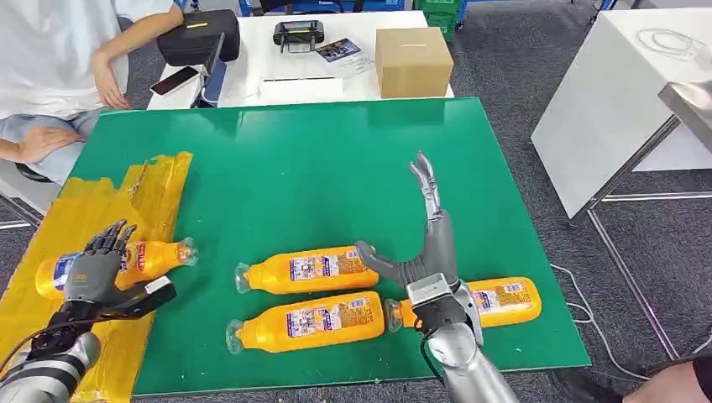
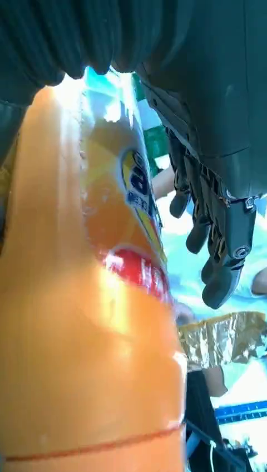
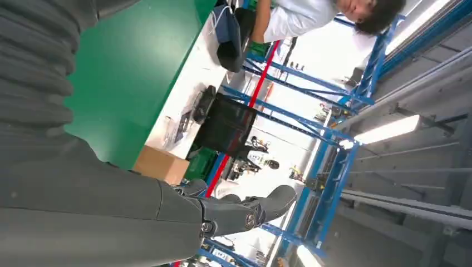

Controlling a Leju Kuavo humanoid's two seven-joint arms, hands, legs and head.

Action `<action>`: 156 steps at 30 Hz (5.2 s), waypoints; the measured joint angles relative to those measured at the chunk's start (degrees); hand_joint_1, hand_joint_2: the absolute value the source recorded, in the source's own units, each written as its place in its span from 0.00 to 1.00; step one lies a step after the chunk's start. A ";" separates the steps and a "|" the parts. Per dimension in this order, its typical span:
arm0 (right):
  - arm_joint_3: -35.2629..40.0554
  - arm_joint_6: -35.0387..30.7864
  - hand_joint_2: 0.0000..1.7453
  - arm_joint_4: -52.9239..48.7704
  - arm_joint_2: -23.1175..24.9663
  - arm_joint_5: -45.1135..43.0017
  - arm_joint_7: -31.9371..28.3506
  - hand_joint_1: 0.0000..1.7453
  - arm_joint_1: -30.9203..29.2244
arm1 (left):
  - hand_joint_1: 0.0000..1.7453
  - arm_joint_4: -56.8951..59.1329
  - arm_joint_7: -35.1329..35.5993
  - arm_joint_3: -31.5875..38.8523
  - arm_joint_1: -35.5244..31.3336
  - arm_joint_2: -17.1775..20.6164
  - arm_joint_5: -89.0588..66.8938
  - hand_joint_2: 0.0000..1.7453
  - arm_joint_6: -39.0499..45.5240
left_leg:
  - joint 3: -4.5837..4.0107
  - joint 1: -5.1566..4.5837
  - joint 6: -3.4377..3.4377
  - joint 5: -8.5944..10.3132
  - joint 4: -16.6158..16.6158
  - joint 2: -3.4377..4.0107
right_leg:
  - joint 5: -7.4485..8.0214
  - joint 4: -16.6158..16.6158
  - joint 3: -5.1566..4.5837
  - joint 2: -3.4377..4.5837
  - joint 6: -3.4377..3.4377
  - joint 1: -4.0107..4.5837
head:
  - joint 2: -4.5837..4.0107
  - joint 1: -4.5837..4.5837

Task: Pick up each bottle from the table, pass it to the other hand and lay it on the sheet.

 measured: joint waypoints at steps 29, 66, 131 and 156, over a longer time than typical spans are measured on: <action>-0.98 4.15 1.00 0.00 -4.63 16.50 6.03 0.00 4.59 | 0.00 -51.43 -22.72 13.99 21.45 -13.22 45.06 1.00 -26.82 | -0.32 -0.06 0.02 -0.02 0.04 -0.04 | -0.01 -0.06 -0.26 -0.04 0.01 -0.06 | 0.00 -0.02; -2.86 13.07 1.00 -0.20 -23.15 31.56 13.40 0.00 6.77 | 0.00 -64.13 -23.07 -2.69 22.27 -14.16 55.22 1.00 -30.86 | -0.37 -0.08 0.05 -0.03 0.05 -0.12 | 0.00 -0.08 -0.26 -0.12 0.03 -0.10 | 0.00 -0.02; -0.85 23.06 1.00 5.03 -38.05 32.48 16.63 0.00 6.01 | 0.00 -68.41 -23.07 -12.17 20.26 -7.08 59.22 1.00 -29.99 | -0.37 -0.12 0.07 -0.05 0.06 -0.12 | 0.01 -0.08 -0.27 -0.12 0.03 -0.12 | 0.00 -0.04; -0.66 22.62 1.00 13.16 -37.70 44.00 27.30 1.00 3.23 | 0.00 -68.02 -23.07 -12.61 20.27 -7.89 57.84 1.00 -26.89 | 0.13 -0.12 0.20 -0.15 0.06 -0.03 | 0.00 -0.16 0.16 -0.09 0.04 -0.11 | 0.00 -0.02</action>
